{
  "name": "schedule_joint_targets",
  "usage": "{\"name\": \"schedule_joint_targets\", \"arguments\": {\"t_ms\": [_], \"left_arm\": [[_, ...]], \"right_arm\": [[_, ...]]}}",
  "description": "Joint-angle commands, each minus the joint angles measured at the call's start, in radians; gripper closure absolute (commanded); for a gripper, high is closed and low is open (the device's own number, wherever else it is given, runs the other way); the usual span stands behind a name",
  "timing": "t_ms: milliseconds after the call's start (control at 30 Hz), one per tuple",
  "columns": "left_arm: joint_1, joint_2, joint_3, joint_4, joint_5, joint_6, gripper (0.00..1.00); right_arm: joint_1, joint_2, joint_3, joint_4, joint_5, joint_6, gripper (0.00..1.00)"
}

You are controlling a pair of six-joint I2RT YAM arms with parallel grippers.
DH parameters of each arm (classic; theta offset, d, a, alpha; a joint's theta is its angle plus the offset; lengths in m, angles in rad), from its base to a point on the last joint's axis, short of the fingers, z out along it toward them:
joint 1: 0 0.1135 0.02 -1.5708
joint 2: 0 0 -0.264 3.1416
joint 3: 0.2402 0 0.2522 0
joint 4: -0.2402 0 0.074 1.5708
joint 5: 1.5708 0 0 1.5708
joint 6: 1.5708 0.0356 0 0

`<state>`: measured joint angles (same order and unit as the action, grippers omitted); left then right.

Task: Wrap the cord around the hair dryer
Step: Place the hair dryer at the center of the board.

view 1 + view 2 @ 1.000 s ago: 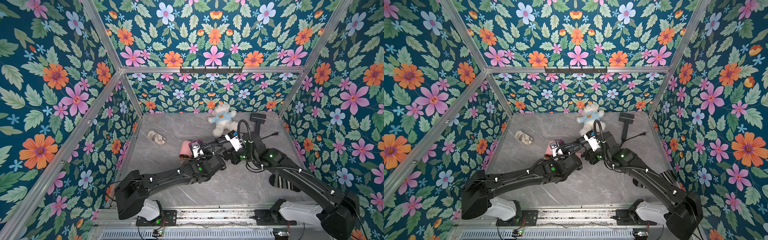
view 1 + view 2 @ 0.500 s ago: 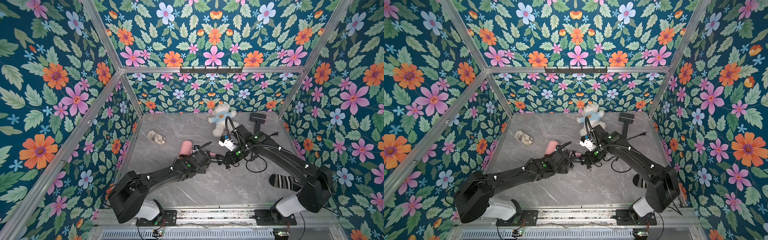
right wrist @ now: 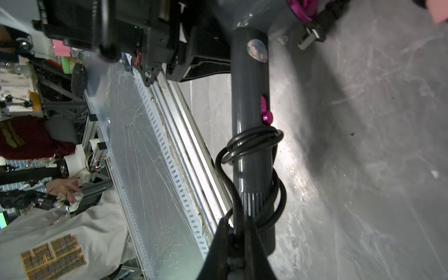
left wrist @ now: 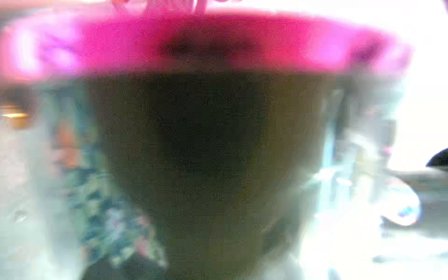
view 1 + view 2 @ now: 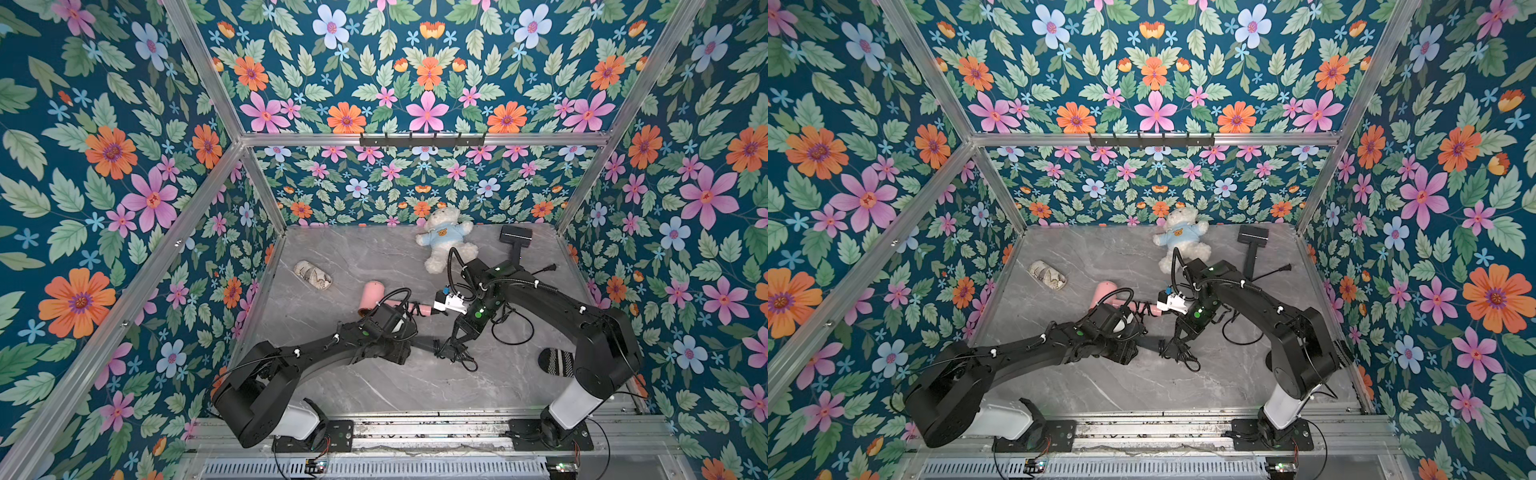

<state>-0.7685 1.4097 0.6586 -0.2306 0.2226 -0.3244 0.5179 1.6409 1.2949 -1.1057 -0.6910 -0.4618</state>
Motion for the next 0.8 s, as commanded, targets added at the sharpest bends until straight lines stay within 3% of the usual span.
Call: {"name": "schedule_joint_targets", "arguments": {"t_ms": [0, 100, 233, 600, 767], "left_arm": [[0.013, -0.007, -0.006, 0.041, 0.18, 0.108, 1.0], [0.023, -0.01, -0.014, 0.062, 0.19, 0.111, 1.0], [0.022, -0.011, -0.011, 0.029, 0.109, 0.111, 1.0], [0.022, 0.027, 0.102, -0.166, -0.095, 0.075, 1.0], [0.027, 0.138, 0.155, -0.236, -0.19, 0.032, 1.0]], "right_arm": [[-0.014, -0.043, -0.018, 0.037, -0.022, -0.113, 1.0], [-0.017, -0.055, -0.05, 0.099, 0.014, -0.098, 1.0], [-0.017, -0.026, -0.098, 0.213, 0.096, -0.049, 1.0], [-0.016, 0.205, -0.082, 0.348, 0.023, -0.008, 1.0], [-0.009, 0.304, -0.003, 0.321, 0.066, 0.01, 1.0]]}}
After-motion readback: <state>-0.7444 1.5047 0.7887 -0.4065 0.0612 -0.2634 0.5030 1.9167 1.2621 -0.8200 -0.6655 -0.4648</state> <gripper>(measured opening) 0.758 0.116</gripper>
